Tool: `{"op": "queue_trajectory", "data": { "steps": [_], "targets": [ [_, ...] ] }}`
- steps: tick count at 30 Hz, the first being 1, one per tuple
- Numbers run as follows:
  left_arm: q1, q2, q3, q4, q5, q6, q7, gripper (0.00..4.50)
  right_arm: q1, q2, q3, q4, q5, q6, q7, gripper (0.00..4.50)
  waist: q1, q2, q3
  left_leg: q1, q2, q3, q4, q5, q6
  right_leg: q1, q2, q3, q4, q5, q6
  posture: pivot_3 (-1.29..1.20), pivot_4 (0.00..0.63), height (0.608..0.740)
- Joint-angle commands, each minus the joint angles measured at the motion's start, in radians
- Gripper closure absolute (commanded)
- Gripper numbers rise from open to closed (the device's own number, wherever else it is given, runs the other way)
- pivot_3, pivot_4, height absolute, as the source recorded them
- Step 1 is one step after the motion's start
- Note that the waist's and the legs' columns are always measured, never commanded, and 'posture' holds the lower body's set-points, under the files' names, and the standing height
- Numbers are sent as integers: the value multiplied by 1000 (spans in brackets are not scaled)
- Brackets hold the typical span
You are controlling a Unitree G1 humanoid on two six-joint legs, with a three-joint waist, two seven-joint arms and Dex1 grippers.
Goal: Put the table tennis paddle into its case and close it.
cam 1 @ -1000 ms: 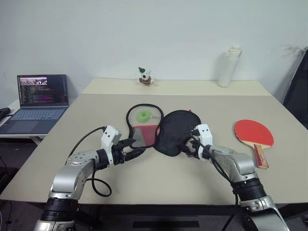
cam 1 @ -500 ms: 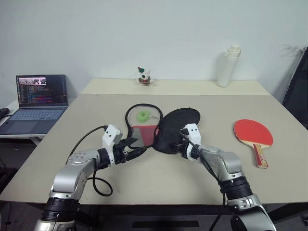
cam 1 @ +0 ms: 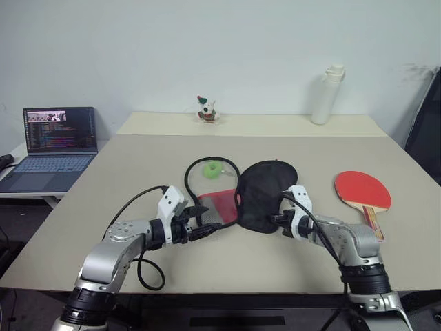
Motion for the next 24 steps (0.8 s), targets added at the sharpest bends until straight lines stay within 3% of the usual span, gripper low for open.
{"op": "queue_trajectory", "data": {
  "steps": [1,12,24],
  "targets": [
    [-16,0,-15,-27,-6,-30,-21,901,6,-56,-37,-55,23,30,26,4484,0,0,0,0,0,0,0,0,0,0,0,0,0,0,0,0,150,740],
    [-10,-11,-49,8,7,-80,-41,901,-2,-225,-37,-28,29,71,124,4484,4,0,0,0,0,0,0,0,0,0,0,0,-1,-1,2,0,150,740],
    [-1,-11,-61,17,12,-100,-41,901,-62,-283,-25,70,-9,27,161,4484,6,0,0,0,0,0,0,0,0,0,0,0,-1,-1,2,0,150,740]
  ]
}}
